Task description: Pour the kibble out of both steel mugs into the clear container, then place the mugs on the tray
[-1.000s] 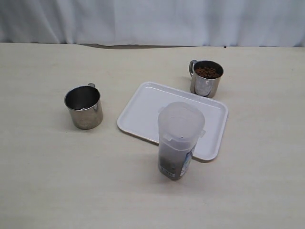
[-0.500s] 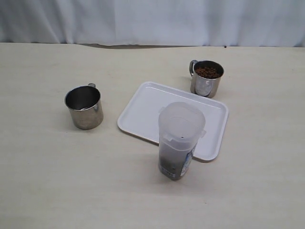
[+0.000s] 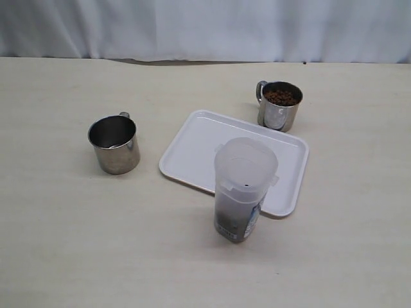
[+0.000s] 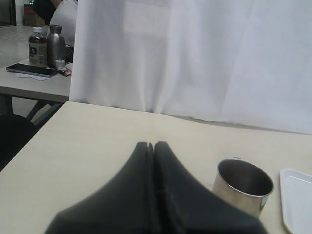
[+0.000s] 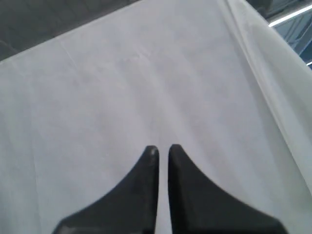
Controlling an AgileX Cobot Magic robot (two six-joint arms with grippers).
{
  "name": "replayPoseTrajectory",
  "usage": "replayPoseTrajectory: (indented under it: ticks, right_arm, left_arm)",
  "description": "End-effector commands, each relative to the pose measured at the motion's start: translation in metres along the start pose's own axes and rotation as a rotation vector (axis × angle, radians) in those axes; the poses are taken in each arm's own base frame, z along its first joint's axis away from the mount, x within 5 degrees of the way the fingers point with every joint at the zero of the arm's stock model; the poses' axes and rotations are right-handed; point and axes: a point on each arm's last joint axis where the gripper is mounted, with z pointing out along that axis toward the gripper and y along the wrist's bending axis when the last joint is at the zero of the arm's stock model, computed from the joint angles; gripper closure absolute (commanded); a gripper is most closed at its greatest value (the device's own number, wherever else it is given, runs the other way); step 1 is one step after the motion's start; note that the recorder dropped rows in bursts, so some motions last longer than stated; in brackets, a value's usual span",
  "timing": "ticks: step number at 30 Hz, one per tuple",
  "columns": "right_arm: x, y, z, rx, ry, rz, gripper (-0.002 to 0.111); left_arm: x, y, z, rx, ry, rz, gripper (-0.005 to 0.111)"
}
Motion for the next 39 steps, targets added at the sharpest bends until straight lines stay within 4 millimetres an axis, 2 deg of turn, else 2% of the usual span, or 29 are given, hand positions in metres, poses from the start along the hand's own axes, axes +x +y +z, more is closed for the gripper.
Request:
replayPoseTrajectory:
  ticks: [1,5,9,10,12,15,21,26,31,33,39]
  right_arm:
    - [0.013,-0.002,0.019,0.055,0.149,-0.082,0.103]
    - [0.038,0.001,0.056,0.062,0.412,-0.209,0.103]
    - [0.081,-0.001,0.09,0.013,0.703,-0.349,0.103]
    - [0.096,-0.007,0.095,0.038,0.787,-0.355,0.103]
    - [0.114,-0.014,0.099,0.091,0.866,-0.338,0.103]
    - [0.141,-0.025,0.099,0.094,0.976,-0.4,0.103]
    - [0.178,-0.048,0.096,0.083,1.106,-0.497,0.103]
    - [0.192,-0.071,0.108,-0.007,1.128,-0.441,0.103]
    - [0.208,-0.093,0.122,-0.163,1.154,-0.351,0.103]
    - [0.218,-0.097,0.124,-0.28,1.134,-0.315,0.103]
    - [0.257,-0.107,0.13,-0.585,1.086,-0.228,0.103]
  left_arm:
    - [0.0,-0.001,0.0,0.011,-0.005,-0.016,0.107]
    - [0.0,-0.001,0.0,0.011,-0.005,-0.016,0.107]
    - [0.0,-0.001,0.0,0.011,-0.005,-0.016,0.107]
    - [0.0,-0.001,0.0,0.011,-0.005,-0.016,0.107]
    - [0.0,-0.001,0.0,0.011,-0.005,-0.016,0.107]
    - [0.0,-0.001,0.0,0.011,-0.005,-0.016,0.107]
    - [0.0,-0.001,0.0,0.01,-0.005,-0.01,0.107]
    - [0.0,-0.001,0.0,0.01,-0.005,-0.01,0.107]
    - [0.0,-0.001,0.0,0.01,-0.005,-0.01,0.107]
    - [0.0,-0.001,0.0,0.01,-0.005,-0.01,0.107]
    - [0.0,-0.001,0.0,0.01,-0.005,-0.01,0.107]
